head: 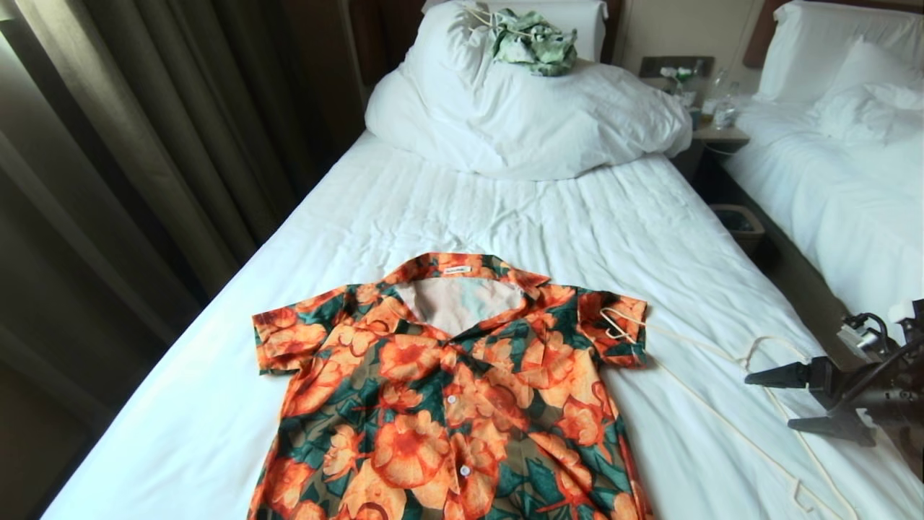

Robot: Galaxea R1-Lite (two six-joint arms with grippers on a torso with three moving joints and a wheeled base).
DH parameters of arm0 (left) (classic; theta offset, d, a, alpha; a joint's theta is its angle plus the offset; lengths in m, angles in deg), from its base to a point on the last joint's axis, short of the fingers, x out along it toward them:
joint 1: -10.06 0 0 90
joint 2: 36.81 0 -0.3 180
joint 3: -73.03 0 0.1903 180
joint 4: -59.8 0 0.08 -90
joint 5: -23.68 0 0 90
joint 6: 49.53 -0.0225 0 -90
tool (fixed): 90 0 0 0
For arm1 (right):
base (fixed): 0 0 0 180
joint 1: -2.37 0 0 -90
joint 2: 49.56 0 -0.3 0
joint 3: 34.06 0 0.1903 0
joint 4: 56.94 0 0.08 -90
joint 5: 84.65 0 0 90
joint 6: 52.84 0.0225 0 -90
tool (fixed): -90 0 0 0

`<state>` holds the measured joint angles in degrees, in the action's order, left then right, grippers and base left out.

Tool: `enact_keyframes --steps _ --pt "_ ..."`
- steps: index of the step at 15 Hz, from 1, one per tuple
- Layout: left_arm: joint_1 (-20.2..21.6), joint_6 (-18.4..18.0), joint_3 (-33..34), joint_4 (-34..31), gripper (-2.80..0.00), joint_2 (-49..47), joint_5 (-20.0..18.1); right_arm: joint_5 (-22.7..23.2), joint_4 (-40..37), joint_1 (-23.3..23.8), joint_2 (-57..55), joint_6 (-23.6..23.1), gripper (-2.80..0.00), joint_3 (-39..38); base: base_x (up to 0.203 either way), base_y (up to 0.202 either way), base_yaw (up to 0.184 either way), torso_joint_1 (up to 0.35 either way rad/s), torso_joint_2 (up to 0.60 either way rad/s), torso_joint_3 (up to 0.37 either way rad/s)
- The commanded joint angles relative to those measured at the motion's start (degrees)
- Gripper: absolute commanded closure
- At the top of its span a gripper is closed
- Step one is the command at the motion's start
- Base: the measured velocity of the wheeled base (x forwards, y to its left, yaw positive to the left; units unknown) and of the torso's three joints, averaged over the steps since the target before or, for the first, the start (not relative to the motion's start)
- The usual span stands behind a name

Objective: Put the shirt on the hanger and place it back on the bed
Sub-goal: Lift the shirt and hanger

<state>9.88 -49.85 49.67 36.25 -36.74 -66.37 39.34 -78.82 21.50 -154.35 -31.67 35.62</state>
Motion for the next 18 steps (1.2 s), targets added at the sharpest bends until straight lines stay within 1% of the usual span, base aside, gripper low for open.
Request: enact_keyframes --steps 1,3,5,9,14,16,18 --pt "0.0 0.0 0.1 0.0 0.00 0.0 0.0 -0.1 0.1 0.0 0.1 -0.6 -2.80 -0.9 0.000 0.000 0.000 0.000 0.00 0.000" --pt "0.0 0.0 0.1 0.0 0.00 0.0 0.0 -0.1 0.9 0.3 0.1 -0.6 -2.80 -1.2 0.000 0.000 0.000 0.000 0.00 0.000" --pt "0.0 0.0 0.1 0.0 0.00 0.0 0.0 -0.1 1.9 1.6 1.4 -1.0 -2.80 -1.1 0.000 0.000 0.000 0.000 0.00 0.000" --pt "0.0 0.0 0.1 0.0 0.00 0.0 0.0 0.3 0.9 2.6 5.3 -1.7 -2.80 -1.7 0.000 0.000 0.000 0.000 0.00 0.000" --pt "0.0 0.0 0.1 0.0 0.00 0.0 0.0 0.7 1.5 2.7 2.5 -1.8 -2.80 -3.3 0.000 0.000 0.000 0.000 0.00 0.000" --pt "0.0 0.0 0.1 0.0 0.00 0.0 0.0 2.0 1.9 2.7 2.0 -1.8 -2.80 -3.4 0.000 0.000 0.000 0.000 0.00 0.000" --pt "0.0 0.0 0.1 0.0 0.00 0.0 0.0 2.1 2.0 2.7 1.4 -1.9 -2.80 -3.4 0.000 0.000 0.000 0.000 0.00 0.000"
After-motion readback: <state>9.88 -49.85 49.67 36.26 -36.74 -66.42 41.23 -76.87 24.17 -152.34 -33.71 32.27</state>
